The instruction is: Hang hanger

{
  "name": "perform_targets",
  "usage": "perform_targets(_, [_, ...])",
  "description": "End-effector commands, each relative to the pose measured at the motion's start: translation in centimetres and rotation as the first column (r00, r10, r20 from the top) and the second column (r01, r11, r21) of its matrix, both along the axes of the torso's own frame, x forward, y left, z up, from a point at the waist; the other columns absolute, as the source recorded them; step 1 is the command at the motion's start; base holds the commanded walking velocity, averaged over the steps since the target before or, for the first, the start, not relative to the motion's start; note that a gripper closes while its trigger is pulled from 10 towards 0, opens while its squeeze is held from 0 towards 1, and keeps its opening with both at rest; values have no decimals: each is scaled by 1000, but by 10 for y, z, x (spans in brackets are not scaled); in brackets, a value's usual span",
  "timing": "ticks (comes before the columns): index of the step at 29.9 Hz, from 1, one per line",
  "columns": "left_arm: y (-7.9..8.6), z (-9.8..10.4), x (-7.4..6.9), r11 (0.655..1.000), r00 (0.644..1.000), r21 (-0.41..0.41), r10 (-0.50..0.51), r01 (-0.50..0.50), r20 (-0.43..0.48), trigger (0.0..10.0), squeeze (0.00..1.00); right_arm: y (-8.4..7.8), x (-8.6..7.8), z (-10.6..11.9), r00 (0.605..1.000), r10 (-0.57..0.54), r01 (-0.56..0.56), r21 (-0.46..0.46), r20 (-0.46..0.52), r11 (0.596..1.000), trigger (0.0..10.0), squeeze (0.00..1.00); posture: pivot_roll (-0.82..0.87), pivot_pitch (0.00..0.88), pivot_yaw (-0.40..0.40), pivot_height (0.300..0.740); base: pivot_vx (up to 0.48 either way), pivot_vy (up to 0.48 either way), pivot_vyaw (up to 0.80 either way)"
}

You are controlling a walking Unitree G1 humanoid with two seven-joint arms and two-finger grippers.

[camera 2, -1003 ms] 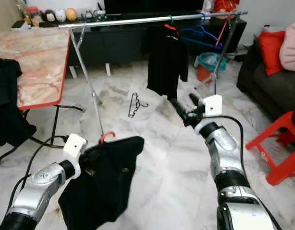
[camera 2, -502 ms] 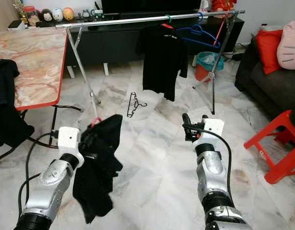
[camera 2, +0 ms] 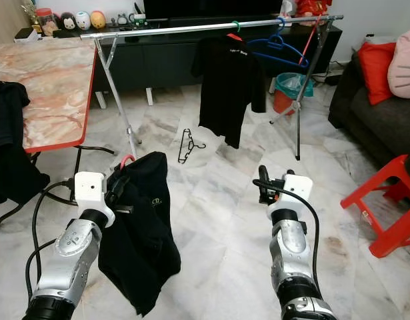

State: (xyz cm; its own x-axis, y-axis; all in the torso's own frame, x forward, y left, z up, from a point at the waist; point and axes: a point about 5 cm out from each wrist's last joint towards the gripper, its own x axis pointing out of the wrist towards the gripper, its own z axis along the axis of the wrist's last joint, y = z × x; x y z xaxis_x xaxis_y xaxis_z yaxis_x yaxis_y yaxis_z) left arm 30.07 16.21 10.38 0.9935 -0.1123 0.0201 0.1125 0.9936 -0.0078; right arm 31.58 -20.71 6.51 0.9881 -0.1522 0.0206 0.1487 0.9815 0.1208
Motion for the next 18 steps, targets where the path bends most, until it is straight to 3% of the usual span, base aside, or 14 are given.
perform_targets(1, [-4, 17, 3, 1000, 996, 5, -5, 4, 88, 10000, 0, -3, -3, -5, 999, -46, 46, 23, -22, 999, 10000, 0, 22, 24, -27, 740, 0, 0, 0])
perform_targets(15, [-6, 16, 3, 1000, 996, -6, -11, 12, 94, 10000, 0, -2, -9, -16, 991, -112, 116, 54, -73, 992, 10000, 0, 18, 19, -33, 740, 0, 0, 0])
perform_targets(18, [-7, 16, 3, 1000, 995, -9, -12, 13, 96, 10000, 0, -10, -11, -20, 979, -178, 187, 89, -102, 978, 10000, 0, 14, 21, -32, 740, 0, 0, 0])
